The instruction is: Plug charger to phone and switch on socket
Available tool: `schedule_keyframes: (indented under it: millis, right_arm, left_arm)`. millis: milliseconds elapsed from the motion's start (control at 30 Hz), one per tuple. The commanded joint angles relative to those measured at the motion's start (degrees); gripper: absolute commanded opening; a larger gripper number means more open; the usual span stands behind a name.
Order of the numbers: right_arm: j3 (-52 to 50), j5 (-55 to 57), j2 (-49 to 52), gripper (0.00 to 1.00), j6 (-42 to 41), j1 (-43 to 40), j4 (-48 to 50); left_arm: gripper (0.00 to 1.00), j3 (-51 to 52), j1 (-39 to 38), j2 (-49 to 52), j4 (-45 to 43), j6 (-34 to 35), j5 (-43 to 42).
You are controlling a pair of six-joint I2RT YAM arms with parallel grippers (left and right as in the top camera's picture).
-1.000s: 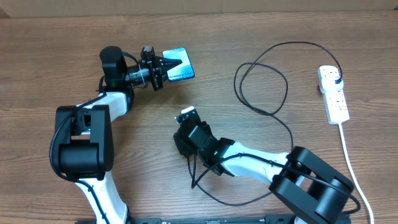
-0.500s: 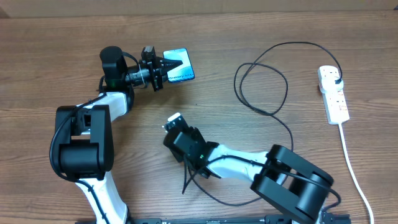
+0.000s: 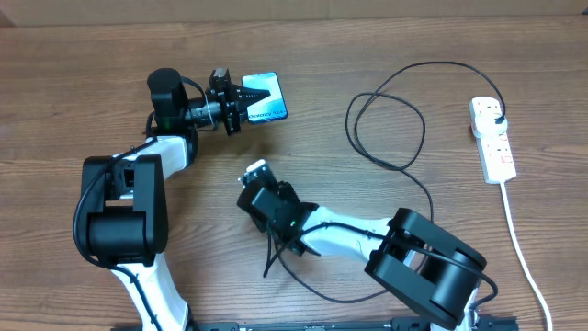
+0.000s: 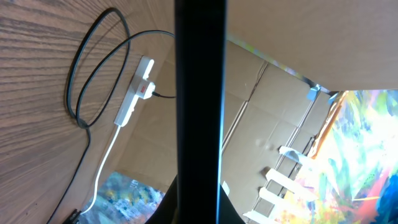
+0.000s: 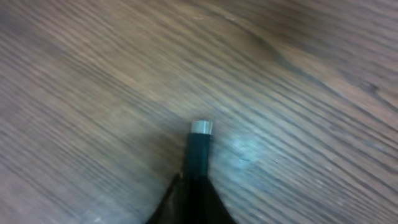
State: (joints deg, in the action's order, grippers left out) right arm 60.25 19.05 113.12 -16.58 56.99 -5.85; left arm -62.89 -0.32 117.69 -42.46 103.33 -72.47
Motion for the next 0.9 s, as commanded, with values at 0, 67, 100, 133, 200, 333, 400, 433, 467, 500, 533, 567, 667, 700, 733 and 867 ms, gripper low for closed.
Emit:
schedule_keyframes:
  millis: [0,67,100,133,200,333,400,433,467,500,533,567,667,700,733,867]
  right_arm:
    - [2.9,-2.7,1.9,0.04,-1.7,-2.6,-6.3]
    - [5.2,-5.7,1.5,0.04,-3.5,-3.7,-11.0]
    - [6.1,-6.7,1.0,0.04,-5.3,-4.3,-13.2]
    - [6.9,-8.3,0.2,0.04,-7.1,-5.2,-15.5]
    - [7.2,-13.1,-1.7,0.04,-7.9,-7.1,-17.5]
    - [7.2,-26.8,-6.3,0.04,-7.8,-11.7,-19.3]
    - [7.2,-31.2,-8.0,0.04,-7.7,-13.4,-19.7]
    - [7.2,-32.4,-8.9,0.04,-7.3,-14.1,-20.0]
    - [7.2,-33.0,-9.7,0.04,-7.1,-14.5,-20.3]
    - [7.2,-33.7,-10.4,0.04,-6.4,-14.8,-20.7]
    - [7.2,-34.9,-11.2,0.04,-5.0,-14.9,-21.0]
    - [7.2,-36.0,-11.9,0.04,-3.7,-14.9,-21.4]
    - [7.2,-37.4,-13.2,0.04,-2.9,-14.9,-23.1]
    - [7.2,-37.7,-13.4,0.04,-2.9,-15.0,-24.0]
    - [7.2,-37.7,-13.6,0.04,-2.8,-15.1,-24.8]
    - [5.6,-38.4,-14.3,0.04,-2.6,-16.2,-25.3]
  left_arm:
    - [0.04,-1.2,0.4,0.0,-0.6,-3.1,-1.6]
    - [0.04,-1.2,0.4,0.0,-0.6,-4.3,-1.6]
    - [0.04,-1.2,0.4,0.0,-0.5,-4.7,-1.7]
    - [0.04,-1.2,0.4,0.0,-0.5,-5.3,-1.7]
    - [0.04,-1.2,0.5,0.0,-0.5,-7.1,-1.8]
    - [0.04,-1.2,0.8,0.0,2.1,-12.6,-2.8]
    - [0.04,-1.2,1.0,0.0,4.7,-16.0,-3.1]
    - [0.04,-1.2,1.0,0.0,5.9,-18.0,-3.3]
    - [0.04,-1.2,1.0,0.0,6.3,-20.1,-3.3]
    - [0.04,-1.1,1.0,0.0,6.7,-21.9,-3.7]
    - [0.04,-1.1,1.0,0.0,6.7,-23.2,-4.0]
    - [0.04,-1.1,1.0,0.0,6.8,-23.7,-4.1]
    - [0.04,-1.1,1.0,0.0,8.2,-24.2,-4.0]
    - [0.04,-1.1,1.0,0.0,8.2,-25.2,-4.1]
    - [0.04,-1.1,1.0,0.0,8.2,-26.3,-4.3]
    - [0.04,-1.1,1.1,0.0,9.3,-28.3,-5.1]
